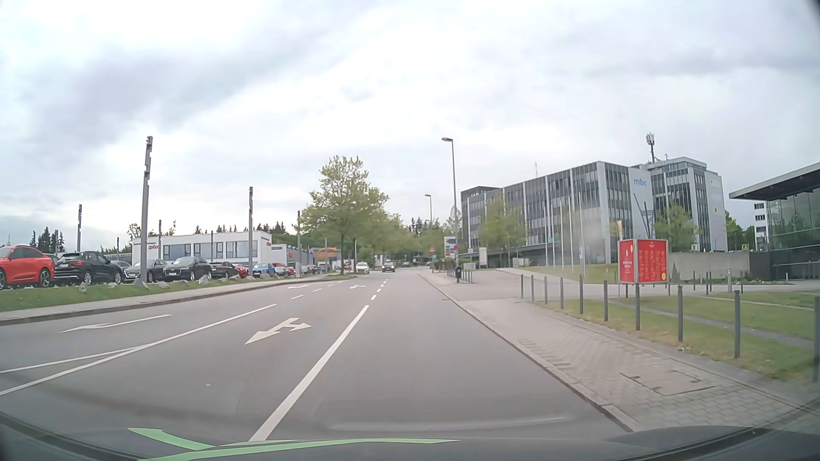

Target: Follow the waypoints while adhering to traffic rules and regulations

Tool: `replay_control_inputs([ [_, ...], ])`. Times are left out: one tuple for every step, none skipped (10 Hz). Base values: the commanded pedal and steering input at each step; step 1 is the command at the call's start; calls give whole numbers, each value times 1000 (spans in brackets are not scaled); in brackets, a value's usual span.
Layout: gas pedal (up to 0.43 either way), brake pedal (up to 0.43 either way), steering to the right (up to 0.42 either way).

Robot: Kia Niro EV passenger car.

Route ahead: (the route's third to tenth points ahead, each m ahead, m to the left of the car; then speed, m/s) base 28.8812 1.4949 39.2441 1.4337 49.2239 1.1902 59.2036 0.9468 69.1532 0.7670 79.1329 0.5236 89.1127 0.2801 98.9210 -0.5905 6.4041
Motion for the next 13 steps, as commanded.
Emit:
replay_control_inputs([
  [0, 0, 31],
  [0, 0, 17],
  [0, 0, 8],
  [0, 0, 1],
  [0, 0, -2],
  [0, 0, -6],
  [0, 0, -10],
  [0, 0, -11],
  [0, 0, -11],
  [0, 0, -11],
  [0, 0, -11],
  [0, 0, -11],
  [220, 0, -10],
])
